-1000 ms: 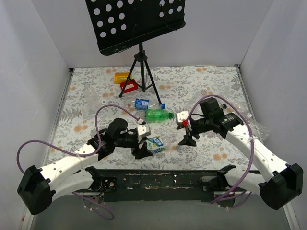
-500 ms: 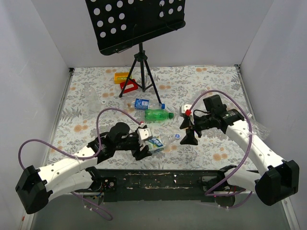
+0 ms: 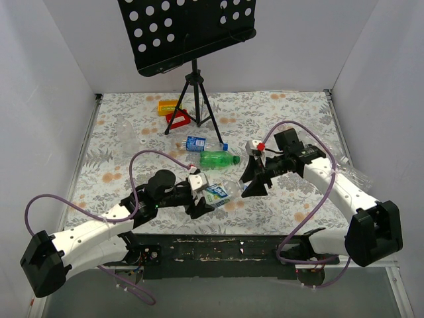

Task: Unscrew the bottle caps
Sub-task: Place the plastic bottle at the center of the board.

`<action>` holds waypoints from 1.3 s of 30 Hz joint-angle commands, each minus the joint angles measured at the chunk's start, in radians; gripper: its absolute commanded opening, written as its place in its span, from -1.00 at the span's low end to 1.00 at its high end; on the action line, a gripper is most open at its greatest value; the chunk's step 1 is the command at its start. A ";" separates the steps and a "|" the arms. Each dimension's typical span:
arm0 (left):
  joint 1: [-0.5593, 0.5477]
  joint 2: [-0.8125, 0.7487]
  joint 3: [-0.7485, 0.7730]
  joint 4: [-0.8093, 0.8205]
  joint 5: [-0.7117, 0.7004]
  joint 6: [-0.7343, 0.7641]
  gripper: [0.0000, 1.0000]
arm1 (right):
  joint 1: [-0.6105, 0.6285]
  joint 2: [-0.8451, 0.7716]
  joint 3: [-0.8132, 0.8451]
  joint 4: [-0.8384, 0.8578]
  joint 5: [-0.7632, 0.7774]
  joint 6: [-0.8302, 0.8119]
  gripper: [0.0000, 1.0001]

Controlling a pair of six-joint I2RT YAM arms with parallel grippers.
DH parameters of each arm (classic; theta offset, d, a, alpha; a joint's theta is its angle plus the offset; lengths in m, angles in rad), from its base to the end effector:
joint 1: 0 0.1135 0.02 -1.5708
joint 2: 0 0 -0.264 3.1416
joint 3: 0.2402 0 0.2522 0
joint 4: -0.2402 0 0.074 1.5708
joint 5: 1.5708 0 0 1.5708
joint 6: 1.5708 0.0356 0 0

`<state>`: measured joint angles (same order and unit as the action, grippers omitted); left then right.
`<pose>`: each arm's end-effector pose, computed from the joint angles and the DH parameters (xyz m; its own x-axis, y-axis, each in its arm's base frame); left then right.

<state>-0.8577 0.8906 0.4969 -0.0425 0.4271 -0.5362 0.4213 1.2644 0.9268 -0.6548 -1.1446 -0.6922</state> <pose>0.1194 -0.1606 0.2352 -0.7148 0.1156 -0.6898 0.6617 0.4310 -0.6135 0.2056 0.1277 0.2664 -0.1904 -0.3745 -0.9075 -0.9675 -0.0848 0.2380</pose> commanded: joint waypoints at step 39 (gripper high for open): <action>-0.003 -0.099 0.066 -0.046 -0.341 0.004 0.96 | 0.037 0.018 0.172 -0.115 0.278 0.137 -0.97</action>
<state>-0.8631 0.8032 0.5171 -0.0299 0.1329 -0.5884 0.4534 1.2911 1.0500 -0.7330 -0.8894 -0.5777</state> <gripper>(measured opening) 0.981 0.375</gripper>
